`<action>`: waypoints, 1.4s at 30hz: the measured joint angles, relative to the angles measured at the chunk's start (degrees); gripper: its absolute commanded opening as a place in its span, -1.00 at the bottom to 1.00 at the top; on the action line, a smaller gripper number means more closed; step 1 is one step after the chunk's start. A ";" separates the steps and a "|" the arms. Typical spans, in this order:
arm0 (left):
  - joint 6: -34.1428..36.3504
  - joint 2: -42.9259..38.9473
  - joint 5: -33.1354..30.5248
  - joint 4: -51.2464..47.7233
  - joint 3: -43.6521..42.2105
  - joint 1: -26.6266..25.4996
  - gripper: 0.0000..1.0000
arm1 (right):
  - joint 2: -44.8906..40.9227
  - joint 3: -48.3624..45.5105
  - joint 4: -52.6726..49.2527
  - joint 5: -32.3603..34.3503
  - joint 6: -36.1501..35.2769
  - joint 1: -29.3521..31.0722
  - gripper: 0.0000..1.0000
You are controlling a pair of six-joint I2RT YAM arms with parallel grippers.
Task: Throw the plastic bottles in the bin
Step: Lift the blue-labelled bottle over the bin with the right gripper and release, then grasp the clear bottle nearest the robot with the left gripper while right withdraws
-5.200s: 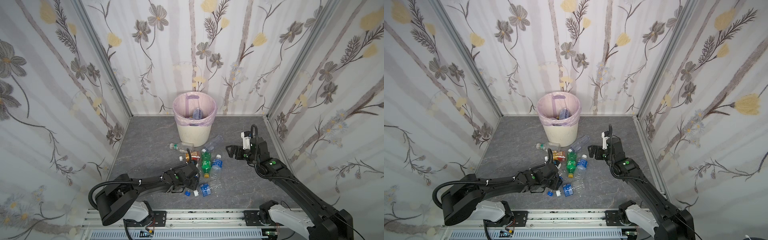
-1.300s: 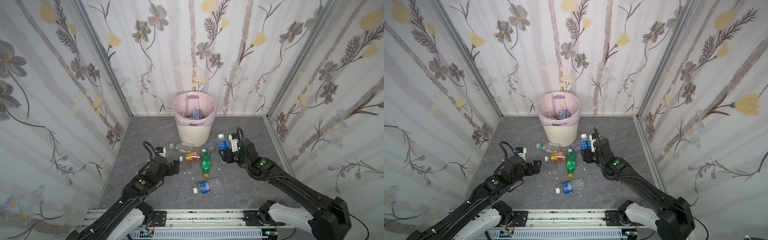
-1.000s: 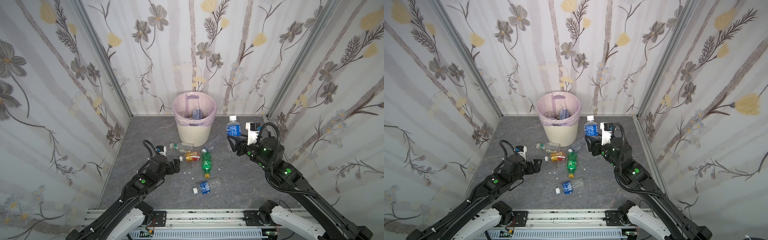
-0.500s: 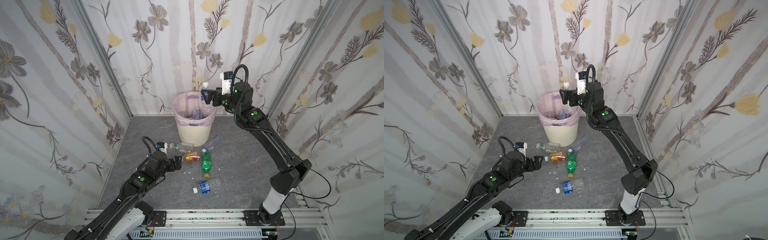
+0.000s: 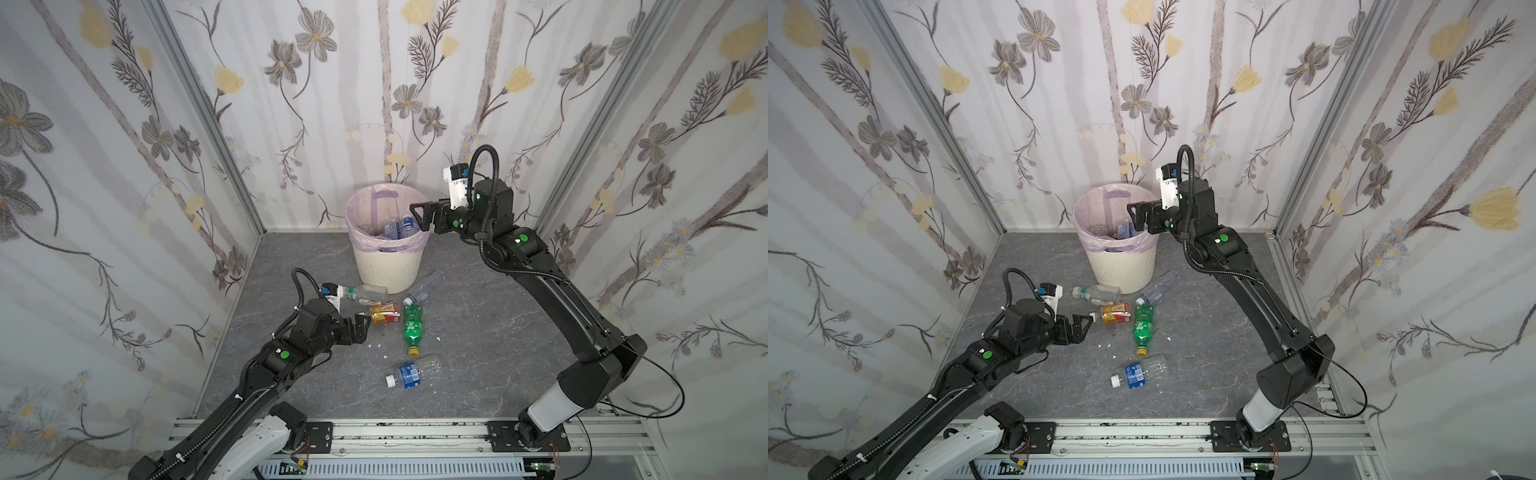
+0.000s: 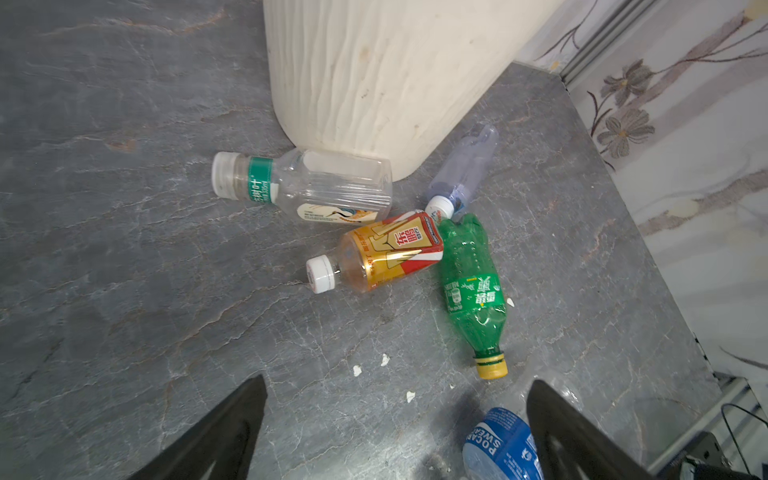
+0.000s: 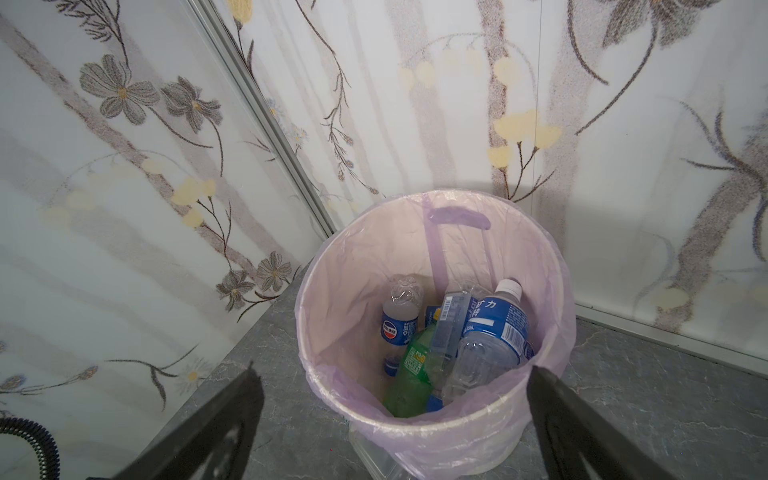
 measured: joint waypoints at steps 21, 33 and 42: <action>10.38 19.87 2.80 1.70 4.39 -27.17 1.00 | -28.22 -55.06 5.99 3.48 5.07 -6.47 0.99; 11.37 35.19 1.29 9.70 6.99 -32.41 0.82 | -30.75 -60.19 9.20 3.52 6.69 -7.34 0.99; 10.45 45.72 1.09 13.51 9.92 -34.86 0.40 | -33.92 -62.58 9.14 3.87 6.69 -8.22 0.99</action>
